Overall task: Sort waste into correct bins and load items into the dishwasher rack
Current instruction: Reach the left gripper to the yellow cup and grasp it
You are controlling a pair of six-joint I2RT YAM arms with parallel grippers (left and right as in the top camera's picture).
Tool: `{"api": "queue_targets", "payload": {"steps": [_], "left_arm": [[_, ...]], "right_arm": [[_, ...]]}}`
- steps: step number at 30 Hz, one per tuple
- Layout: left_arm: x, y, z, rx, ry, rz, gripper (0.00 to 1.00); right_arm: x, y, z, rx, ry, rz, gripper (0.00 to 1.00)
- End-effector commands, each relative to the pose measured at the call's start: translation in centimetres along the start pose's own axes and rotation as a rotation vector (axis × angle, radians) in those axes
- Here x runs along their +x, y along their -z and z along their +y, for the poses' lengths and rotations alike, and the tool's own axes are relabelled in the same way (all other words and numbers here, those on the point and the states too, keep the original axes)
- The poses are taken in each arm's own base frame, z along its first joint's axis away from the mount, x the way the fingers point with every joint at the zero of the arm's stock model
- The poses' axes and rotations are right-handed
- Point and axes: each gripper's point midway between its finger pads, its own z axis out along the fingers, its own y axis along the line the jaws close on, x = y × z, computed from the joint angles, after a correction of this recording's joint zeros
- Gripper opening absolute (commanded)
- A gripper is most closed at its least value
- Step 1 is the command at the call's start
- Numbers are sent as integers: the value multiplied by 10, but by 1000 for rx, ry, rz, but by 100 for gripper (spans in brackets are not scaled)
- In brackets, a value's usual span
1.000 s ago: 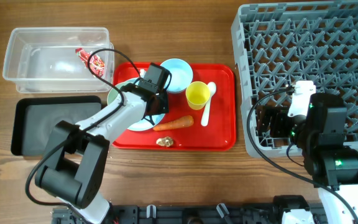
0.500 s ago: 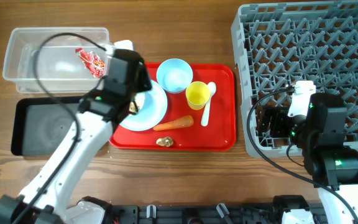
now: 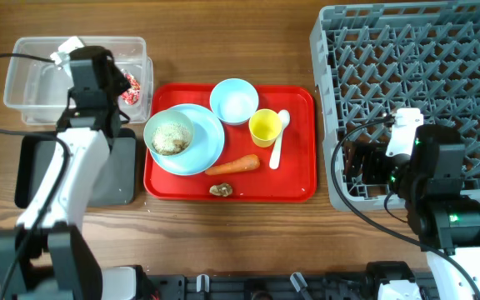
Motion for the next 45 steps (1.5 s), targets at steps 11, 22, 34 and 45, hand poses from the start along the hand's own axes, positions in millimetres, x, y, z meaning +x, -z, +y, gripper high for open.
{"api": "queue_targets", "payload": {"steps": [11, 22, 34, 45], "left_arm": [[21, 18, -63, 358, -59, 135, 45], [103, 127, -177, 705, -317, 415, 46], [174, 151, -210, 753, -444, 582, 50], [258, 118, -218, 708, -530, 720, 49]], "right_arm": [[-9, 5, -1, 12, 13, -24, 100], [-9, 5, -1, 12, 13, -24, 100], [-8, 5, -1, 12, 12, -21, 100], [-8, 4, -1, 12, -4, -20, 100]]}}
